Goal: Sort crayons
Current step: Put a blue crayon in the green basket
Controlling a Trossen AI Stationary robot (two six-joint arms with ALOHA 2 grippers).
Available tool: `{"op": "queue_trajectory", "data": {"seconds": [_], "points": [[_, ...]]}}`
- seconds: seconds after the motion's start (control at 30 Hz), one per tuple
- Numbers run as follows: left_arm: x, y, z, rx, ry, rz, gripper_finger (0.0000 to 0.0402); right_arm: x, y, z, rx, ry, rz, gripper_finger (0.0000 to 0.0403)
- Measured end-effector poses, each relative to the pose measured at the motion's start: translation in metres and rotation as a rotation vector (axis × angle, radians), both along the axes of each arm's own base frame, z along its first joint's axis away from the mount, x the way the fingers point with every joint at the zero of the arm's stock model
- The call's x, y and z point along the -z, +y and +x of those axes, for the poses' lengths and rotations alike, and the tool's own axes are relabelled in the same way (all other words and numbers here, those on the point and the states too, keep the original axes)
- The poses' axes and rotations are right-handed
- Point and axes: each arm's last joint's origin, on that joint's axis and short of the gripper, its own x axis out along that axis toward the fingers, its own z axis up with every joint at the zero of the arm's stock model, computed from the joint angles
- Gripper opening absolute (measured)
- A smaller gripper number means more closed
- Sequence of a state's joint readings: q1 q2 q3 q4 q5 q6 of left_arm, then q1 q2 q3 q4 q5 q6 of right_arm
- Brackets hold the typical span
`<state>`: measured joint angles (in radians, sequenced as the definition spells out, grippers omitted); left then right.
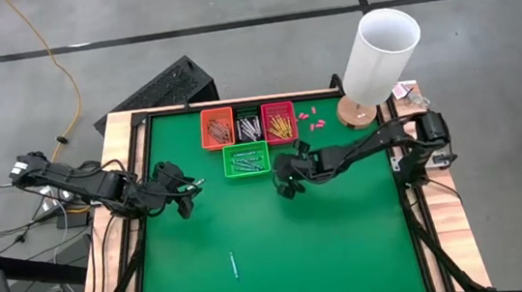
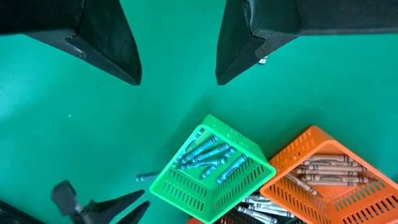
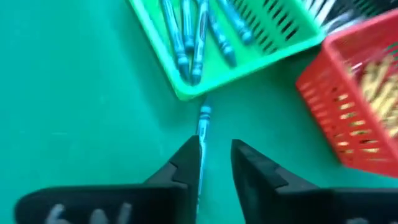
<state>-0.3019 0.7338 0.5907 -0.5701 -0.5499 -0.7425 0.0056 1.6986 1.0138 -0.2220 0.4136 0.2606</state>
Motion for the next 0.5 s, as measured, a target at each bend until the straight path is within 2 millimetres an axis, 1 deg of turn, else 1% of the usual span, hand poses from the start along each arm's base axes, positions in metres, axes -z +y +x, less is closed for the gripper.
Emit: {"op": "queue_trajectory", "data": {"seconds": [0.1,0.27,0.37,0.5], "points": [[0.0,0.0,0.0,0.0,0.0,0.001,0.0197,0.009,-0.01,0.001,0.004,0.033,0.04,0.0136],[0.0,0.0,0.0,-0.001,0.006,0.004,0.0197,0.014,-0.021,0.004,0.024,0.015,0.055,0.0177],[0.001,0.0,0.0,-0.007,0.007,0.013,0.0197,0.016,-0.024,0.005,0.027,0.02,0.054,0.0184],[0.001,0.0,0.0,-0.006,0.009,0.014,0.0197,0.024,-0.023,0.004,0.023,0.043,0.062,0.0182]]}}
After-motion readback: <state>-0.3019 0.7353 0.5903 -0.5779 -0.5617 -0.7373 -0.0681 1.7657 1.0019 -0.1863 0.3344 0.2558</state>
